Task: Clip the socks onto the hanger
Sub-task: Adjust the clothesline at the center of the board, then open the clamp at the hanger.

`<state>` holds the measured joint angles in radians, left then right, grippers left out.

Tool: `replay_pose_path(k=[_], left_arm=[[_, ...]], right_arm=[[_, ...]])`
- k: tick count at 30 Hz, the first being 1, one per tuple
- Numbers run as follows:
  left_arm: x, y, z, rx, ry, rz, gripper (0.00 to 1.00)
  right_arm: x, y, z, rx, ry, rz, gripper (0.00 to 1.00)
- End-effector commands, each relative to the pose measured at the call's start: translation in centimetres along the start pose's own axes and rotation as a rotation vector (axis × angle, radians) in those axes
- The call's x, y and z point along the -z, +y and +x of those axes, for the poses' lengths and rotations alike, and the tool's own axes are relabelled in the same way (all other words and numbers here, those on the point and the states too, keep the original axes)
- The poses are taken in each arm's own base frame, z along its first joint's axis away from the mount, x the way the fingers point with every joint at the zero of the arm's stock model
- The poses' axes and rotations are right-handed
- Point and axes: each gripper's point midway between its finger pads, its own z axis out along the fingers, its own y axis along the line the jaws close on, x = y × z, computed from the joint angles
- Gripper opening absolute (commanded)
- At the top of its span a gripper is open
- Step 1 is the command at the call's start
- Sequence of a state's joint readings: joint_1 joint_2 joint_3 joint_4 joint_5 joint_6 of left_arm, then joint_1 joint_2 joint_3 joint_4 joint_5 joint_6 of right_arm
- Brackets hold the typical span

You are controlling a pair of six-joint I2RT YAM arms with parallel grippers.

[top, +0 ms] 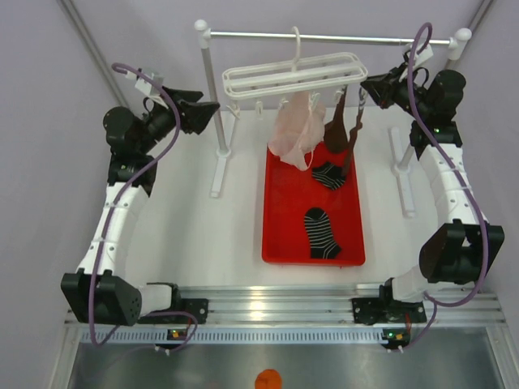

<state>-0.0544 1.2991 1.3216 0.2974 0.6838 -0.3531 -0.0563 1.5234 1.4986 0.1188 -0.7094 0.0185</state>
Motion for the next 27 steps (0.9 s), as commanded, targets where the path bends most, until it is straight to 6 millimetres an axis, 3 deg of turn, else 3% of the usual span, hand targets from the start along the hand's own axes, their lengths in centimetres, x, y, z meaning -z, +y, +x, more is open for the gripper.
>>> replay_pose_path(k=[1, 6, 16, 18, 22, 27], left_arm=[[1.0, -2.7, 4.1, 0.031, 0.093, 0.112, 0.70], [0.1, -4.0, 5.2, -0.110, 0.094, 0.098, 0.70], [-5.3, -6.0, 7.5, -0.115, 0.088, 0.023, 0.75], [-6.2, -5.7, 7.2, -0.098, 0.073, -0.001, 0.75], [-8.1, -2.4, 7.1, -0.084, 0.048, -0.158, 0.77], [-9.5, -1.8, 5.4, -0.094, -0.025, -0.176, 0.77]], right_arm=[[0.6, 2.0, -3.2, 0.066, -0.067, -0.035, 0.00], [0.5, 2.2, -3.2, 0.064, -0.066, -0.039, 0.01], [0.5, 2.1, -2.8, 0.051, -0.052, -0.030, 0.02], [0.5, 2.1, -2.8, 0.047, -0.049, -0.030, 0.02], [0.6, 2.1, -2.6, 0.076, -0.042, -0.029, 0.02], [0.7, 2.2, -2.5, 0.074, -0.037, -0.037, 0.02]])
